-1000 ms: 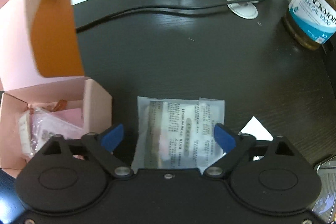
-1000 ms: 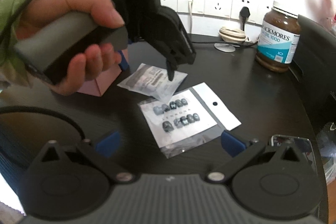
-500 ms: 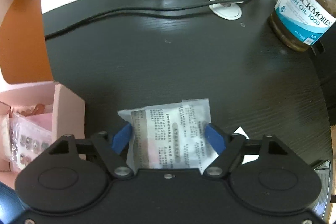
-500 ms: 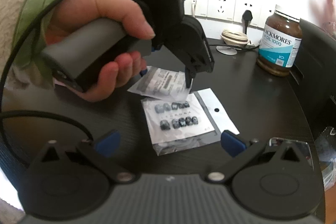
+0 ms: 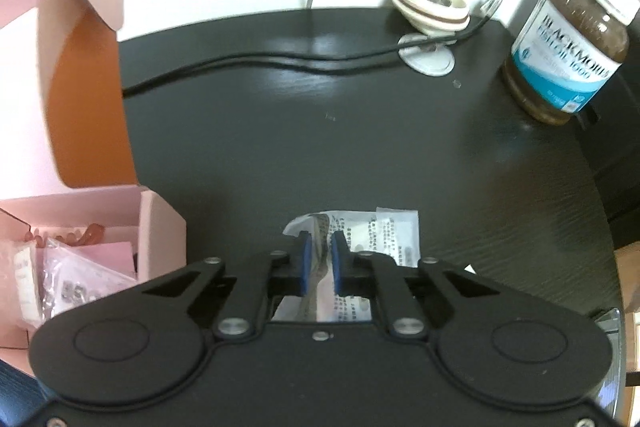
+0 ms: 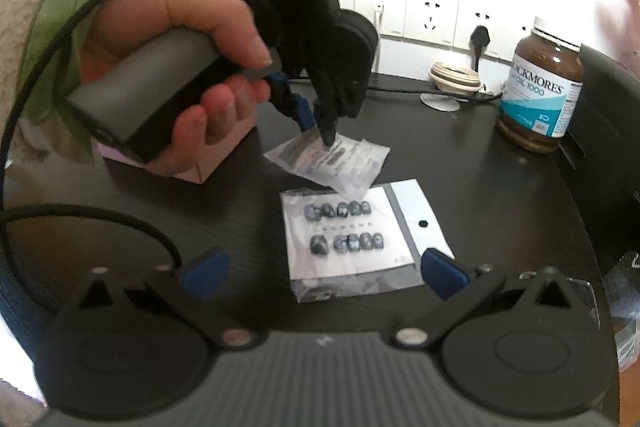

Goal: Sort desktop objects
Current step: 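Lift the white-card bag off the desk with the left gripper, then carry the white-card bag over the pink box with the left gripper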

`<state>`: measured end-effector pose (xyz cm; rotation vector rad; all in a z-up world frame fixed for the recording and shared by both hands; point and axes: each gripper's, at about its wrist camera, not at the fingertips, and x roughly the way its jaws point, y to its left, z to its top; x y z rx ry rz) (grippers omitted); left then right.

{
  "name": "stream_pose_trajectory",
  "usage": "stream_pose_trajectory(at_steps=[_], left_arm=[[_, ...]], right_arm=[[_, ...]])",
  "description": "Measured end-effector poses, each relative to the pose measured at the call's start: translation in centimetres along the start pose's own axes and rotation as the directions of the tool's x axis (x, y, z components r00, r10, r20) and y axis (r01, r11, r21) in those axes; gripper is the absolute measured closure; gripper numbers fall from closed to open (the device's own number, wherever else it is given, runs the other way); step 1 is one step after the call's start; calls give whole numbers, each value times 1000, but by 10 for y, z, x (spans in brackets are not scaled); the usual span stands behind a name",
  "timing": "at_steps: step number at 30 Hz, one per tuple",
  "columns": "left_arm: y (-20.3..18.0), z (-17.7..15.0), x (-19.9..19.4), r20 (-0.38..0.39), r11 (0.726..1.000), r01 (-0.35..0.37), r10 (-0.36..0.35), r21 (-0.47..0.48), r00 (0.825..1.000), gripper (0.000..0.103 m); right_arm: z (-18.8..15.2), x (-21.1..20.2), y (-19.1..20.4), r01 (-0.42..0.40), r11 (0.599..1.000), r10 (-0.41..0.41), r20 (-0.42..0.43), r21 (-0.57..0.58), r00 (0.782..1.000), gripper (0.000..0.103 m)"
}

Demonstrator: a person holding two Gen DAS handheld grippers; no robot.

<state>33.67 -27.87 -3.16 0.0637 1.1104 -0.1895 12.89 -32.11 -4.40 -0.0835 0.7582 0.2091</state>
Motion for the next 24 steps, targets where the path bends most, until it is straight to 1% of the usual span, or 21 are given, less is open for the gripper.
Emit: stream_pose_trajectory(at_steps=[7,12,19,24], left_arm=[[11,8,-23,56,998,55,-54,-14,997,96],[22,8,-37,76,997,73,-71,-28,995,96],[38,1,-60,97,993,105,-100,-56,990,96],[53,-9,-77,115,991,116,-107,-72,988,96]], right_arm=[[4,0,6,-9,1000,10,4,-12,1000,1],[7,-1,12,-15,1000,16,21,-19,1000,1],[10,-3,18,-14,1000,14,15,-18,1000,1],[15,-3,23,14,1000,-15,-8,0,1000,1]])
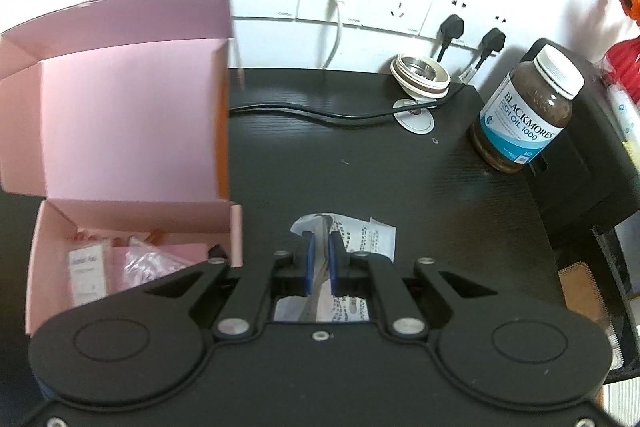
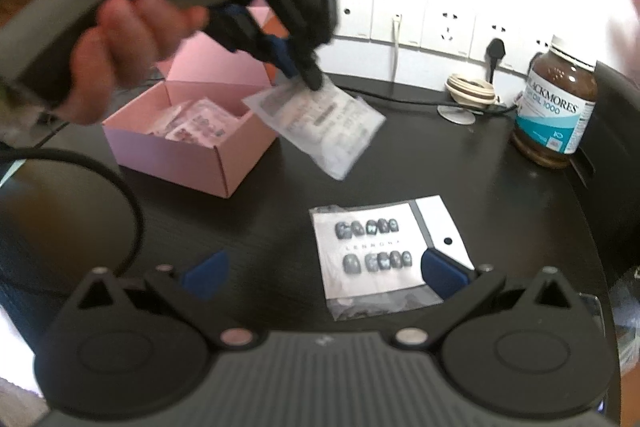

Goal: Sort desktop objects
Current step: 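Carry the white-card bag over the pink box with the left gripper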

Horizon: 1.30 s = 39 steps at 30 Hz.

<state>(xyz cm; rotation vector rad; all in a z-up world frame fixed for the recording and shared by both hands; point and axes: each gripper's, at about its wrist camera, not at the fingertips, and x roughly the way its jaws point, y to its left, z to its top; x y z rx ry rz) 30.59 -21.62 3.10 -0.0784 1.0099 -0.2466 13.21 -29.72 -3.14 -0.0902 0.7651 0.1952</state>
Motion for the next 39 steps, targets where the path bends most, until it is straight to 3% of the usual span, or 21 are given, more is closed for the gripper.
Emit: stream_pose_trajectory(at_steps=[9,24,32,39], left_arm=[[36,-10,-43,74,998,57,-55,-22,996,96],[120,-22,-70,152,990,-23,44,-136,987,96],[137,-26,-49,124,982,-75,97,-173,988,96],[138,-30,-26,67,981,-134,144,-139,987,96]], right_arm=[[8,-7,22,28,999,-28,-22,-20,999,1],[26,-6,82,-24,992,20,-30,-122,999,1],[25,-8,90,-26,990,20,-42,-138,999,1],[23,-7,80,-11,995,8,-35,-101,999,1]])
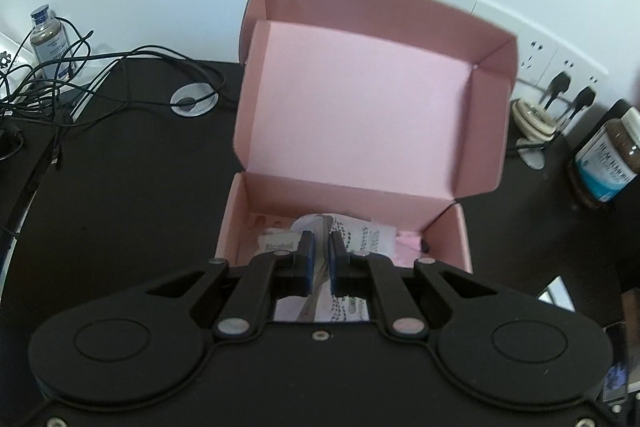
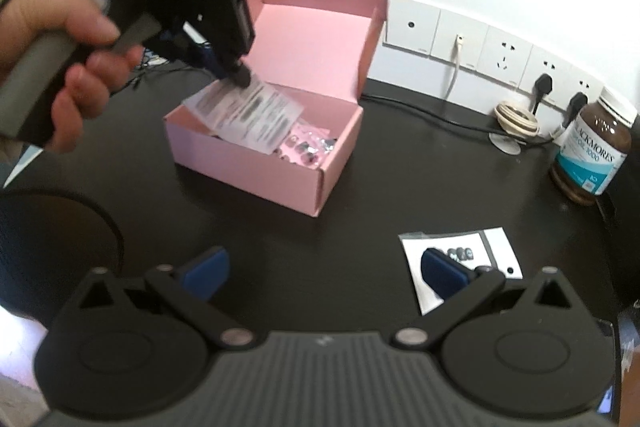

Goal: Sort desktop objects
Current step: 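Carry the white-card bag over the pink box with the left gripper, then open the left gripper to drop the bag into the pink box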

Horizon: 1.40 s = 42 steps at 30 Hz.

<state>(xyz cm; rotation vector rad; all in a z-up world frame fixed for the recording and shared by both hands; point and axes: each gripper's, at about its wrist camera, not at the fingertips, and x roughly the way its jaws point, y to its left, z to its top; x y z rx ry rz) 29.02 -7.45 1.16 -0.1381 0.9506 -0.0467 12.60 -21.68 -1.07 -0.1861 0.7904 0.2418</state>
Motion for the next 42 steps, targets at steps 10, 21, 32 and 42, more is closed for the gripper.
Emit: stream_pose_trajectory(at_steps=[10,21,32,42], left_arm=[[0,-9,18,-16,998,-66,67,11,998,95],[-4,-10,25,-3,992,-117,117,58,993,92],[0,-7,23,-19,993,-112,113,31,993,46],[-5,3,-3,29,997,-78,77,6,997,31]], right_arm=[[-6,2,-10,6,1000,-6,-16,21,1000,1],[-10,7,-13,-2,999,2,-20,33,1000,1],[-10,7,-14,-5,999,6,-20,39,1000,1],[-8,8,-13,-10,999,11,-12,40,1000,1]])
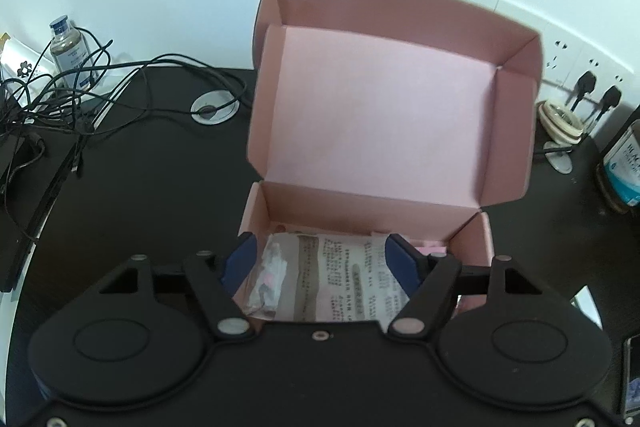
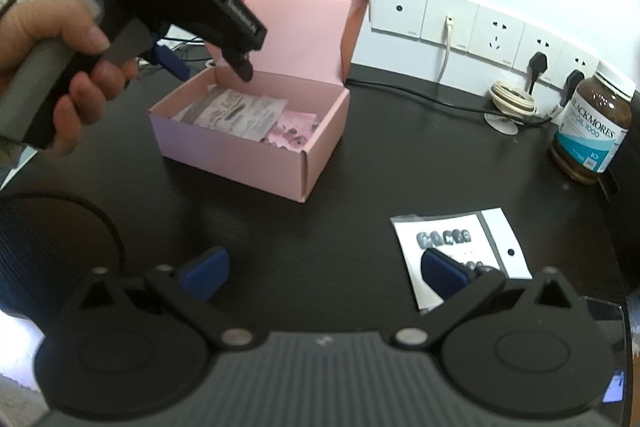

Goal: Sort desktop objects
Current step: 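Open the left gripper to drop the bag into the pink box, then withdraw the left tool from the box while the right tool approaches the LENRONA nails card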

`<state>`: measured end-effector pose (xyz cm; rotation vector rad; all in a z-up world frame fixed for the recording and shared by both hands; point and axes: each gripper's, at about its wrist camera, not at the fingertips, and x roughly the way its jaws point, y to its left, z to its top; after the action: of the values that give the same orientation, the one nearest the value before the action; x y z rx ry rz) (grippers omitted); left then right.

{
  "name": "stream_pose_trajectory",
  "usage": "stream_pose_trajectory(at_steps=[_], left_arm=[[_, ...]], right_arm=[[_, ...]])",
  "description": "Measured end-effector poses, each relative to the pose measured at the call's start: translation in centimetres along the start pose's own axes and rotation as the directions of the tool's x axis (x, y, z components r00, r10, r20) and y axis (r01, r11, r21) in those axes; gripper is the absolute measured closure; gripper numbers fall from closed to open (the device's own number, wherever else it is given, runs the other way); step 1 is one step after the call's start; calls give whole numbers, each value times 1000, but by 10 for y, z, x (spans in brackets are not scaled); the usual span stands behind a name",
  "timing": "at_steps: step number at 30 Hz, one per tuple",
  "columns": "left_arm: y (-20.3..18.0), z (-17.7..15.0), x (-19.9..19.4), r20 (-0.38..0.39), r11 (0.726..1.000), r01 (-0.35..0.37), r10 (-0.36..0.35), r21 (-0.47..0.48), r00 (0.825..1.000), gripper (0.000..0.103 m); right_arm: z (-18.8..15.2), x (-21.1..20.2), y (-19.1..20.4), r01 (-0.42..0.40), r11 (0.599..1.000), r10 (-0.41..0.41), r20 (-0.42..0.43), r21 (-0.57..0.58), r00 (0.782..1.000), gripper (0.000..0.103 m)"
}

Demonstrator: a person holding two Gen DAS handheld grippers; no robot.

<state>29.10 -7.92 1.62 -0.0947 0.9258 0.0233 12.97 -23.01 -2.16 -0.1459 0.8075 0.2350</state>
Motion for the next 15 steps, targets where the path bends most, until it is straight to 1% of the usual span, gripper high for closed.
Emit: stream_pose_trajectory(at_steps=[3,5,9,11,15], left_arm=[[-8,-1,-11,23,1000,15,-15,24,1000,30],[-16,-5,-19,43,999,22,-24,50,999,27],[-36,-16,-31,70,991,40,-49,127,996,22],[-46,-21,-34,74,985,47,-60,167,995,22],[-58,-27,-38,64,980,75,-88,187,994,21]], right_arm=[[0,1,0,3,1000,-3,1,2,1000,1],[-2,2,-2,6,1000,-6,-4,9,1000,1],[-6,3,-5,14,1000,-13,-7,21,1000,1],[-8,3,-7,19,999,-19,-9,29,1000,1],[-12,3,-12,34,998,-34,-11,44,999,1]])
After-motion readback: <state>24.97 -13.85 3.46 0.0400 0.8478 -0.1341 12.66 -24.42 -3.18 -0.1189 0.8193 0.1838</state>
